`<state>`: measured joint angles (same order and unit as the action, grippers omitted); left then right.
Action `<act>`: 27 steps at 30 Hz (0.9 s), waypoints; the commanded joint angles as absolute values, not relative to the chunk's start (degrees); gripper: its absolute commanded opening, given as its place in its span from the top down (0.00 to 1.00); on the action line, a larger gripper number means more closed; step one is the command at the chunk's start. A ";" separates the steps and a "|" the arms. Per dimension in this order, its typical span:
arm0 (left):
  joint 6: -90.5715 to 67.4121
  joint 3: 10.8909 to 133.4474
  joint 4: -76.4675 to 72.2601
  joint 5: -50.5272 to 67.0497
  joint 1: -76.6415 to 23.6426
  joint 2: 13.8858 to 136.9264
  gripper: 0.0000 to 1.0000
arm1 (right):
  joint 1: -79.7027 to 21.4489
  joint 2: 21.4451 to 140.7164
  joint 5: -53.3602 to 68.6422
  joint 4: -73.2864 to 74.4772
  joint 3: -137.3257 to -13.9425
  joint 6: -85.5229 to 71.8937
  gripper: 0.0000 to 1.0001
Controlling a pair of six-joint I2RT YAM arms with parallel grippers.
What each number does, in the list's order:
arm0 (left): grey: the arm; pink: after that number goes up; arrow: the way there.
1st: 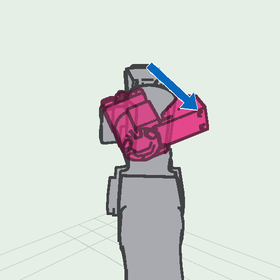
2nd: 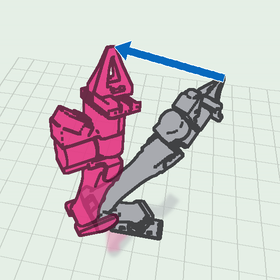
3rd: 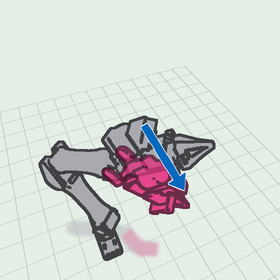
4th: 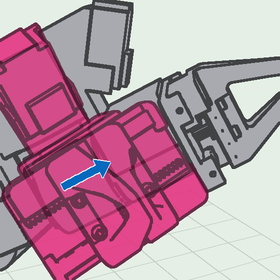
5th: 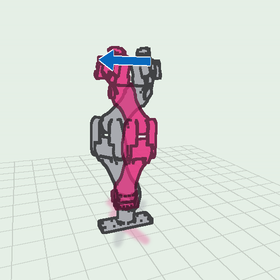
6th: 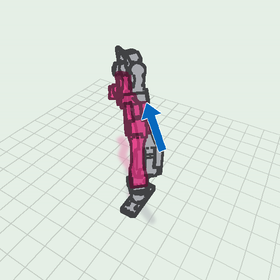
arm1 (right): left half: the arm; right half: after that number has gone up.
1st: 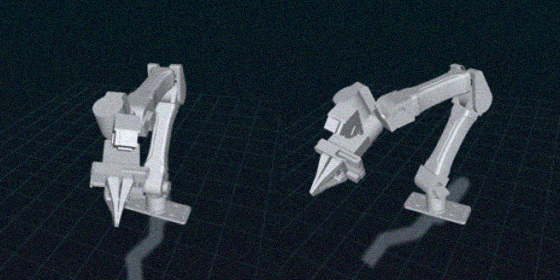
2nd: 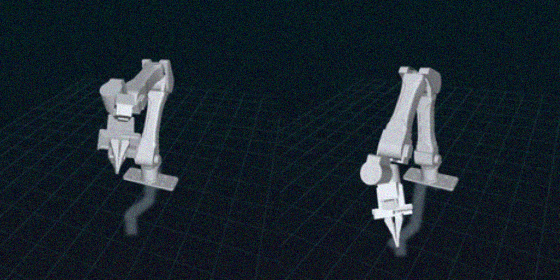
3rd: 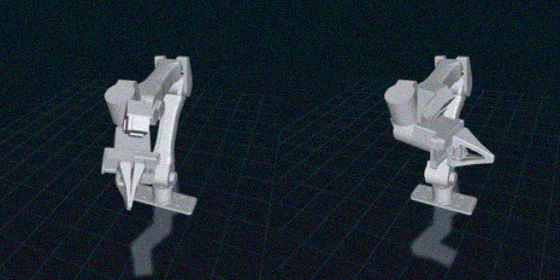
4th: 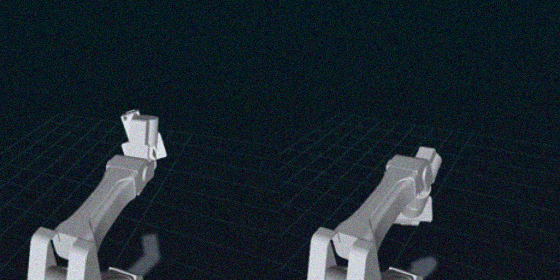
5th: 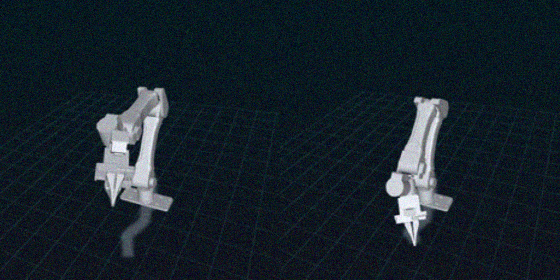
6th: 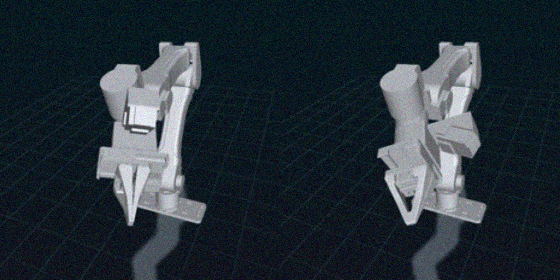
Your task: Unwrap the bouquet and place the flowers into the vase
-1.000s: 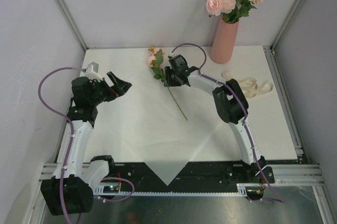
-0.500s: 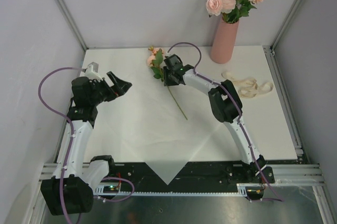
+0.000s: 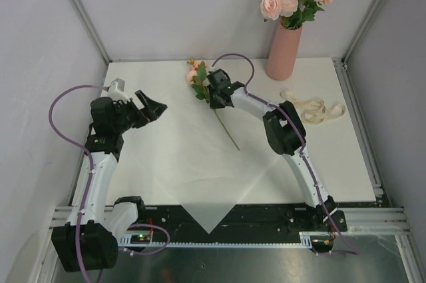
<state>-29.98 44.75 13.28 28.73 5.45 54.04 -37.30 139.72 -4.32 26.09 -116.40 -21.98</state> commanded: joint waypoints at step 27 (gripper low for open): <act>-30.26 44.53 10.99 29.87 6.06 54.31 0.00 | -37.69 109.99 -14.22 -12.46 -99.24 12.26 1.00</act>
